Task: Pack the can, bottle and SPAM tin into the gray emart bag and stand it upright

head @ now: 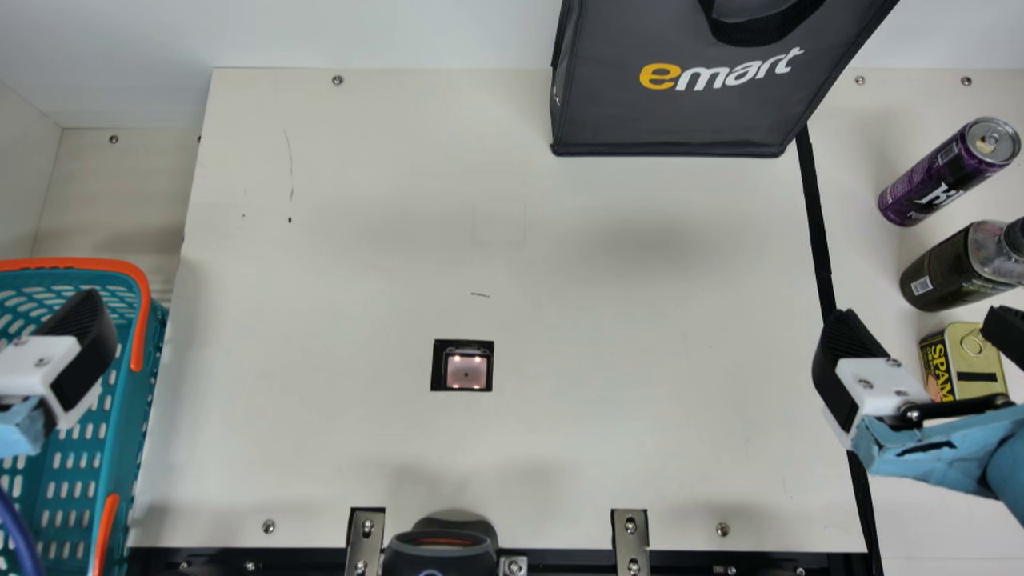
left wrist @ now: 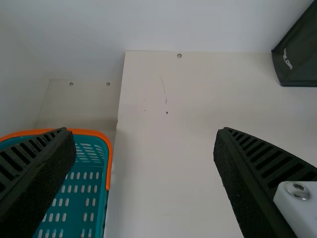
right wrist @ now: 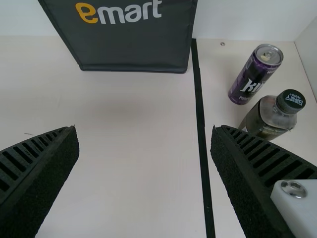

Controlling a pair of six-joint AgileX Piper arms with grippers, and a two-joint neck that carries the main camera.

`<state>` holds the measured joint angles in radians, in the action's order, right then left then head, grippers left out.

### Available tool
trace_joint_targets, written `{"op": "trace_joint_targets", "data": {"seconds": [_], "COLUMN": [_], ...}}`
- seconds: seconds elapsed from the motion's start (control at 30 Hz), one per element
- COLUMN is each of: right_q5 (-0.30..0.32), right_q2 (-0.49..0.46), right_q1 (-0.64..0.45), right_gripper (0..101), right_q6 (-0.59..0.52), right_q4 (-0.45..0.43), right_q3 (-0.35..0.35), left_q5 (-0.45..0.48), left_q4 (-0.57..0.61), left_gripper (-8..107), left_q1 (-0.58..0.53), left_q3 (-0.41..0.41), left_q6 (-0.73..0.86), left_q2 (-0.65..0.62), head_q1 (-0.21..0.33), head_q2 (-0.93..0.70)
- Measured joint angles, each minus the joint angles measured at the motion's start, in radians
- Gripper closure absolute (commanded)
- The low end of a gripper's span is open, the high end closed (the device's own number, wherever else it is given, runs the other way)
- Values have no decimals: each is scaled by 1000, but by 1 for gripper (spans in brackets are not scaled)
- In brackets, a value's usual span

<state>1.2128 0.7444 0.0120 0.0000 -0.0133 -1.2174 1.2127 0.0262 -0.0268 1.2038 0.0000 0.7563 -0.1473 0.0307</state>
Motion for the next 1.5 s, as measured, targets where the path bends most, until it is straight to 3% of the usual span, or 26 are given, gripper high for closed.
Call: {"op": "trace_joint_targets", "data": {"seconds": [0.13,0.53,1.5], "right_q5": [0,0,1], "right_q2": [0,0,0], "right_q1": [0,0,0], "right_gripper": [6,6,6], "right_q6": [0,0,0], "right_q4": [0,0,0], "right_q3": [0,0,0], "left_q5": [0,0,0], "left_q4": [0,0,0], "left_gripper": [9,9,9], "left_q1": [0,0,0], "left_q3": [0,0,0], "left_q6": [0,0,0], "left_q2": [0,0,0], "head_q1": [31,296,299], "head_q2": [44,308,316]}}
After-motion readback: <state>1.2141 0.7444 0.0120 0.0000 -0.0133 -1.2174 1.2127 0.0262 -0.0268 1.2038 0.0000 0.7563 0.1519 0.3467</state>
